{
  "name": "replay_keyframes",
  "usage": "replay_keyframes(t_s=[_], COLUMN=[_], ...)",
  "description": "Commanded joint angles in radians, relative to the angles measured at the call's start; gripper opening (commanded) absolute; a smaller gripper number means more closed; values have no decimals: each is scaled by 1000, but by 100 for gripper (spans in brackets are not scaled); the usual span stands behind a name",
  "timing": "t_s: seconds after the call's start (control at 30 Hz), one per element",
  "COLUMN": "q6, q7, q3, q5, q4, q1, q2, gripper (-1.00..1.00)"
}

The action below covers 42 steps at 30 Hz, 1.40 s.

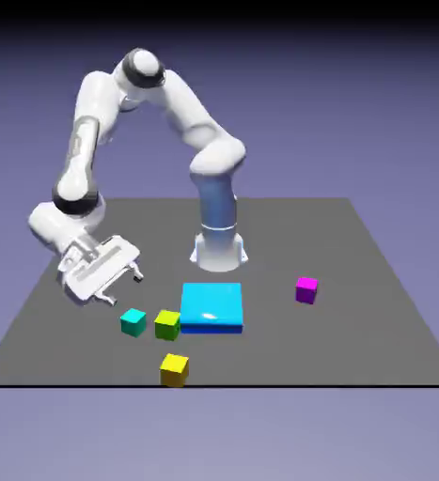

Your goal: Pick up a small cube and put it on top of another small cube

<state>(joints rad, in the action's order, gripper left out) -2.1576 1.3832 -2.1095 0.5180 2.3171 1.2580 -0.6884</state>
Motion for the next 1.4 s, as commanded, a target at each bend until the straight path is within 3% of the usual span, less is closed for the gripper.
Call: replay_keyframes(t_s=[0.0, 0.4, 0.8, 0.83, 1.17, 1.37], q6=[15, 196, -93, -93, 195, 148], q7=[37, 474, 229, 229, 475, 342], q3=[-36, -471, -179, -179, -472, -261], q5=[9, 116, -254, -254, 112, -40], q4=[-8, -110, -43, -43, -110, -37], q1=[21, 278, -16, -16, 277, 128], q2=[-2, -26, -356, -356, -30, -85], gripper=[0, 0, 0, -100, -100, -100])
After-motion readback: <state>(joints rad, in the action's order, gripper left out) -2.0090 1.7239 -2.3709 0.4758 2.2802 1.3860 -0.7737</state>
